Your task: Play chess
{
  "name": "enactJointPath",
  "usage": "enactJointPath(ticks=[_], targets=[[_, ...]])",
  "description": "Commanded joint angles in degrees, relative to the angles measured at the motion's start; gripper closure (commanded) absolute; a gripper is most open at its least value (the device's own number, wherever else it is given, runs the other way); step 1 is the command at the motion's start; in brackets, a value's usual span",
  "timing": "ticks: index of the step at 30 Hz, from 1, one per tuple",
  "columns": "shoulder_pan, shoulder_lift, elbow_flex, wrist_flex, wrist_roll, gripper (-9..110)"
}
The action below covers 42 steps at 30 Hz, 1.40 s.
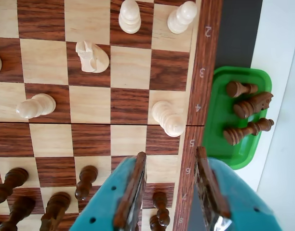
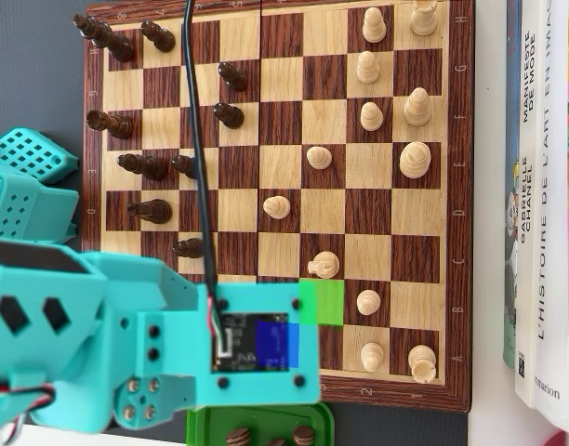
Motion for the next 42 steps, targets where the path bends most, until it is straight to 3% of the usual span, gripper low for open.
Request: enactJointPath(ticks=[1, 15, 42], targets=[[0.7, -2.1, -4.5, 1.2, -0.4, 86], [2.0, -13.6, -11.4, 1.9, -0.5, 86], [2.2, -18.1, -12.0, 1.8, -1.8, 86]])
